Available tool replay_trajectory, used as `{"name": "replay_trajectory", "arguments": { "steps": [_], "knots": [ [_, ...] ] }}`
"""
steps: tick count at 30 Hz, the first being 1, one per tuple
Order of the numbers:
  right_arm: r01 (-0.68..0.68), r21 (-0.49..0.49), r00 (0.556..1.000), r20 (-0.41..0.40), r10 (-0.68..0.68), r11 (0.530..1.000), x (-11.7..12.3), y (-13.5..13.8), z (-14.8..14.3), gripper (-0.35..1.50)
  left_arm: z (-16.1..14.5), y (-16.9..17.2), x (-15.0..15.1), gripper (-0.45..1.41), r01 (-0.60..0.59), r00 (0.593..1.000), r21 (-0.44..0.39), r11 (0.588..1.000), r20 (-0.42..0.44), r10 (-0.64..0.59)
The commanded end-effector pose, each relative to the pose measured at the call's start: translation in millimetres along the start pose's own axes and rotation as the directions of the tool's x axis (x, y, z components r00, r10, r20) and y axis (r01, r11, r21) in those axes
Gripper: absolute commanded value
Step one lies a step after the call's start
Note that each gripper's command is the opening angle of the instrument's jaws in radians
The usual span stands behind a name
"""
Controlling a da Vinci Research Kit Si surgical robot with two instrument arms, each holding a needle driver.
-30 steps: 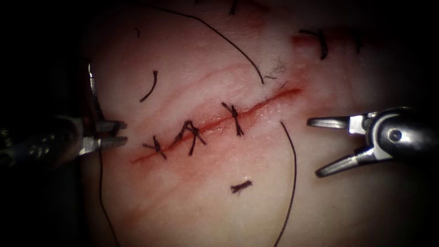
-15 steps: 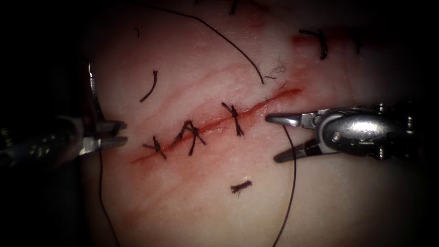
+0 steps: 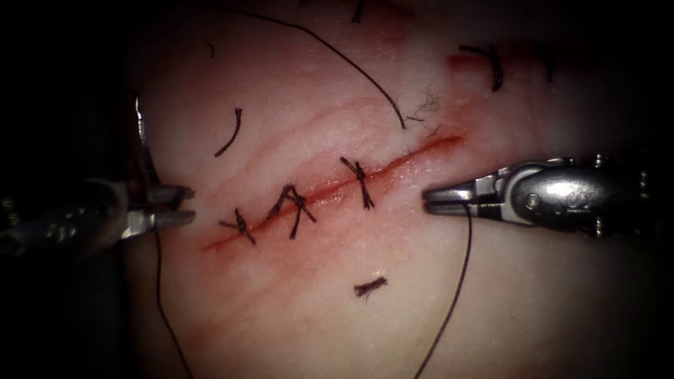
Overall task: Wound Closure
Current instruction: Pull the suture through the wound with the right grasper.
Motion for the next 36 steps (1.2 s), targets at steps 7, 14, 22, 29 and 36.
{"name": "replay_trajectory", "arguments": {
  "steps": [7,14,22,29,36],
  "knots": [
    [-0.008,0.013,1.000,0.011,0.008,1.000,0.7,-0.2,1.2,-0.35,0.6,-0.4,0.4,-0.06,-0.001,1.000,0.003,1.000,-0.002,0.001],
    [-0.053,0.072,0.998,-0.010,0.054,0.996,2.5,-2.8,0.6,-0.35,0.6,-0.3,0.4,-0.07,-0.002,1.000,0.001,1.000,0.000,0.002],
    [-0.079,0.202,0.995,-0.045,0.090,0.976,9.4,-9.5,0.3,-0.35,0.6,-0.3,0.4,-0.06,-0.002,1.000,-0.002,1.000,0.005,0.002],
    [-0.111,0.339,0.985,-0.090,0.149,0.934,15.0,-12.8,0.9,-0.35,0.7,-0.3,0.4,-0.05,-0.002,1.000,-0.001,1.000,0.005,0.002],
    [-0.157,0.344,0.950,-0.203,0.237,0.926,17.5,-12.5,2.7,0.71,0.7,-0.3,0.4,-0.04,-0.002,1.000,-0.001,1.000,0.005,0.002]
  ]
}}
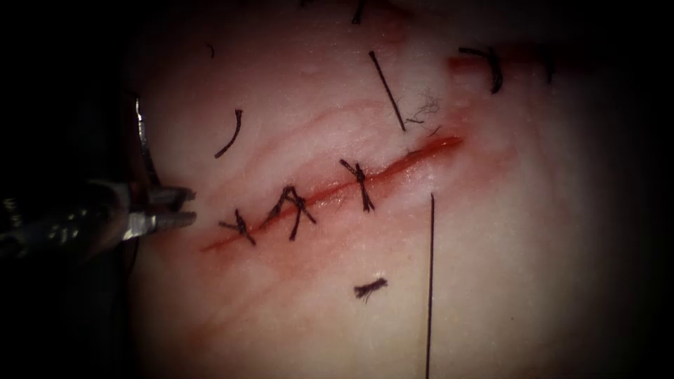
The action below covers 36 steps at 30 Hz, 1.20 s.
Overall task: Wound Closure
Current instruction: Pull the suture through the wound with the right grasper.
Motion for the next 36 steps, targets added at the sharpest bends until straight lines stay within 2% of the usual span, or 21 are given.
{"name": "replay_trajectory", "arguments": {
  "steps": [1,5,7,8,10,11,12,13,14,16,17,18,19,20,23,24,25,26,30,35,36],
  "knots": [
    [-0.010,-0.135,1.000,0.011,0.011,0.991,-0.3,2.4,-0.1,1.33,0.6,-0.4,0.4,-0.03,0.000,1.000,0.003,1.000,-0.002,0.000],
    [-0.008,-0.201,1.000,0.025,0.013,0.980,-0.2,5.2,-2.7,1.46,0.6,-0.4,0.4,-0.02,0.000,1.000,0.003,1.000,-0.002,0.000],
    [0.018,-0.230,0.999,0.037,-0.009,0.973,-0.4,6.9,-5.4,1.48,0.6,-0.4,0.4,-0.02,0.000,1.000,0.003,1.000,-0.002,0.000],
    [0.018,-0.230,0.999,0.037,-0.009,0.973,-0.4,6.9,-5.4,1.48,0.6,-0.4,0.4,-0.02,0.000,1.000,0.003,1.000,-0.002,0.000],
    [0.030,-0.250,0.999,0.047,-0.019,0.968,-0.5,7.8,-7.3,1.48,0.6,-0.4,0.4,-0.02,0.000,1.000,0.003,1.000,-0.002,0.000],
    [0.051,-0.264,0.998,0.055,-0.037,0.963,-0.7,8.3,-9.3,1.48,0.7,-0.3,0.4,-0.02,0.000,1.000,0.003,1.000,-0.002,0.000],
    [0.051,-0.264,0.998,0.055,-0.037,0.963,-0.7,8.3,-9.3,1.48,0.7,-0.3,0.4,-0.02,0.000,1.000,0.003,1.000,-0.002,0.000],
    [0.080,-0.278,0.993,0.106,-0.052,0.957,-0.7,9.0,-12.5,1.48,0.7,-0.3,0.4,-0.02,0.000,1.000,0.003,1.000,-0.002,0.000],
    [0.091,-0.278,0.991,0.123,-0.059,0.956,-0.7,9.2,-13.4,1.46,0.7,-0.3,0.4,-0.02,0.000,1.000,0.004,1.000,-0.002,0.000],
    [0.079,-0.302,0.989,0.144,-0.037,0.950,-1.0,10.7,-17.1,1.11,0.8,-0.3,0.6,-0.02,0.002,1.000,0.006,1.000,-0.001,-0.002],
    [0.015,-0.337,0.991,0.131,0.031,0.941,-1.3,11.3,-17.6,1.11,0.9,-0.2,0.6,-0.02,0.002,1.000,0.006,1.000,0.000,-0.002],
    [0.015,-0.337,0.991,0.131,0.031,0.941,-1.3,11.3,-17.6,1.11,0.9,-0.2,0.6,-0.02,0.002,1.000,0.006,1.000,0.000,-0.002],
    [-0.071,-0.387,0.986,0.114,0.124,0.919,-1.9,12.1,-18.1,1.11,0.9,-0.2,0.7,-0.02,0.003,1.000,0.008,1.000,0.000,-0.003],
    [-0.126,-0.437,0.974,0.115,0.194,0.891,-2.9,13.2,-18.2,1.20,1.1,-0.1,0.8,-0.02,0.004,1.000,0.010,1.000,0.001,-0.004],
    [-0.262,-0.500,0.940,0.061,0.335,0.826,-4.6,14.7,-18.2,0.89,1.2,0.0,0.8,-0.01,-0.001,1.000,0.012,1.000,0.002,0.001],
    [-0.268,-0.513,0.938,0.057,0.343,0.815,-5.3,15.1,-17.9,0.37,1.2,0.0,0.8,-0.01,-0.001,1.000,0.012,1.000,0.001,0.001],
    [-0.311,-0.482,0.928,0.031,0.371,0.819,-5.7,15.5,-17.8,-0.13,1.2,0.0,0.8,-0.01,-0.002,1.000,0.012,1.000,0.001,0.002],
    [-0.339,-0.437,0.924,0.014,0.383,0.833,-6.3,16.2,-17.4,-0.35,1.2,0.0,0.8,-0.01,-0.002,1.000,0.012,1.000,0.001,0.002],
    [-0.325,-0.449,0.935,-0.021,0.354,0.832,-9.1,18.5,-15.3,-0.35,1.3,0.0,0.8,-0.01,-0.002,1.000,0.011,1.000,0.004,0.002],
    [-0.312,-0.476,0.941,-0.033,0.338,0.822,-12.5,19.8,-13.0,-0.35,1.3,0.1,0.7,-0.01,-0.002,1.000,0.011,1.000,0.004,0.002],
    [-0.320,-0.490,0.937,-0.040,0.346,0.810,-14.4,20.2,-11.5,-0.35,1.3,0.1,0.7,0.00,-0.002,1.000,0.012,1.000,0.004,0.002]
  ]
}}
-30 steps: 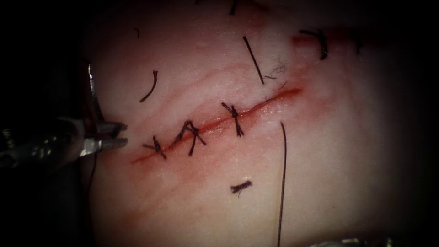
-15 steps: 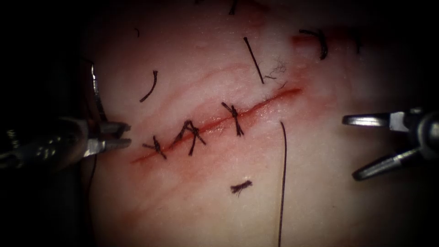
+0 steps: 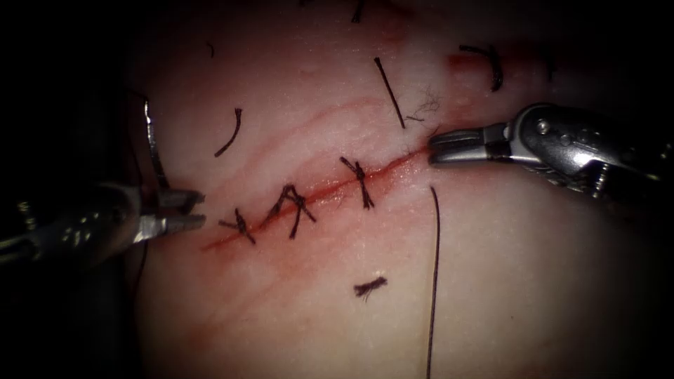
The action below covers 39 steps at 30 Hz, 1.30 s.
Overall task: Wound Closure
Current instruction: Pull the suture through the wound with the right grasper, then adjust the suture tail with the right hand.
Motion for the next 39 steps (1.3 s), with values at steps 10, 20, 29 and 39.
{"name": "replay_trajectory", "arguments": {
  "steps": [10,20,29,39],
  "knots": [
    [0.006,0.029,0.999,0.044,-0.008,1.000,-5.4,-0.7,2.8,-0.35,0.6,-0.4,0.3,0.07,-0.002,1.000,0.001,1.000,0.000,0.002],
    [-0.019,0.010,0.994,0.112,0.017,1.000,-7.6,0.2,2.2,-0.35,0.5,-0.4,0.3,0.09,-0.003,1.000,0.000,1.000,0.002,0.003],
    [-0.087,-0.028,0.983,0.160,0.091,0.996,-8.8,0.7,3.9,-0.35,0.5,-0.4,0.3,0.12,-0.003,1.000,-0.002,1.000,0.005,0.003],
    [-0.184,-0.004,0.952,0.248,0.179,0.983,-11.2,-0.5,4.2,-0.35,0.5,-0.4,0.3,0.13,-0.003,1.000,-0.003,1.000,0.007,0.003]
  ]
}}
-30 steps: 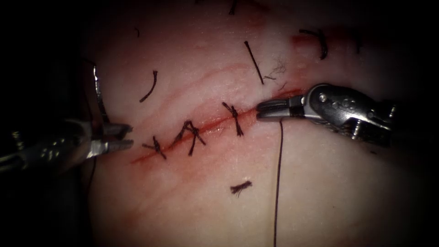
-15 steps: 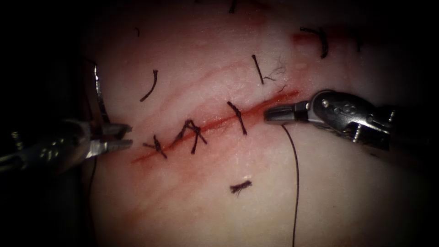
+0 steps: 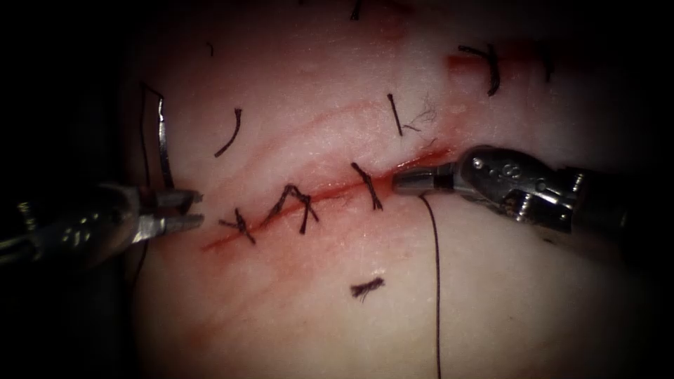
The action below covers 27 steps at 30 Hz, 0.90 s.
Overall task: Wound Closure
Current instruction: Adjust the suture tail with the right hand.
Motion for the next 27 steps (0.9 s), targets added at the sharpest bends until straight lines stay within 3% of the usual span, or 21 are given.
{"name": "replay_trajectory", "arguments": {
  "steps": [1,4,5,6,8,9,11,12,14,18,19,20,22,27],
  "knots": [
    [0.000,0.003,1.000,-0.017,0.000,1.000,0.6,0.3,0.5,-0.35,0.6,-0.4,0.4,0.13,-0.001,1.000,0.002,1.000,-0.002,0.001],
    [-0.018,-0.031,0.996,-0.088,0.015,0.999,2.3,0.5,-0.6,-0.35,0.6,-0.4,0.4,0.13,-0.001,1.000,0.002,1.000,-0.002,0.001],
    [-0.012,-0.051,0.994,-0.108,0.007,0.999,2.9,0.6,-1.0,-0.05,0.6,-0.4,0.4,0.13,-0.001,1.000,0.002,1.000,-0.002,0.001],
    [-0.013,-0.102,0.987,-0.161,-0.003,0.995,4.7,1.0,-2.0,0.78,0.6,-0.4,0.4,0.13,-0.001,1.000,0.002,1.000,-0.002,0.001],
    [-0.029,-0.136,0.979,-0.203,0.001,0.990,6.6,1.3,-3.2,1.18,0.6,-0.4,0.4,0.13,-0.001,1.000,0.002,1.000,-0.002,0.001],
    [-0.019,-0.147,0.978,-0.207,-0.012,0.989,8.0,1.4,-4.1,1.26,0.6,-0.4,0.4,0.13,-0.001,1.000,0.002,1.000,-0.002,0.001],
    [-0.009,-0.157,0.979,-0.204,-0.024,0.988,9.5,1.3,-5.3,1.26,0.6,-0.4,0.4,0.13,-0.001,1.000,0.002,1.000,-0.002,0.001],
    [-0.013,-0.129,0.975,-0.220,-0.016,0.992,10.7,1.1,-6.3,1.03,0.6,-0.4,0.4,0.13,-0.001,1.000,0.002,1.000,-0.002,0.001],
    [-0.024,-0.090,0.967,-0.256,0.001,0.996,12.2,1.3,-6.7,0.94,0.6,-0.4,0.4,0.12,-0.001,1.000,0.003,1.000,-0.002,0.001],
    [-0.018,-0.084,0.973,-0.232,-0.002,0.996,11.8,1.4,-7.3,0.83,0.6,-0.4,0.4,0.12,-0.001,1.000,0.003,1.000,-0.002,0.001],
    [-0.009,-0.083,0.980,-0.197,-0.007,0.996,11.6,1.2,-7.6,0.59,0.5,-0.4,0.4,0.13,-0.001,1.000,0.002,1.000,-0.002,0.001],
    [-0.009,-0.084,0.983,-0.182,-0.006,0.996,11.6,1.2,-7.7,0.57,0.5,-0.4,0.4,0.13,0.000,1.000,0.003,1.000,-0.002,0.000],
    [-0.027,-0.092,0.983,-0.185,0.010,0.995,11.7,1.8,-6.7,0.86,0.7,-0.4,0.4,0.11,0.000,1.000,0.004,1.000,-0.002,0.000],
    [-0.064,-0.107,0.980,-0.195,0.042,0.992,11.3,2.2,-4.5,1.06,0.6,-0.4,0.4,0.11,0.000,1.000,0.004,1.000,-0.001,0.000]
  ]
}}
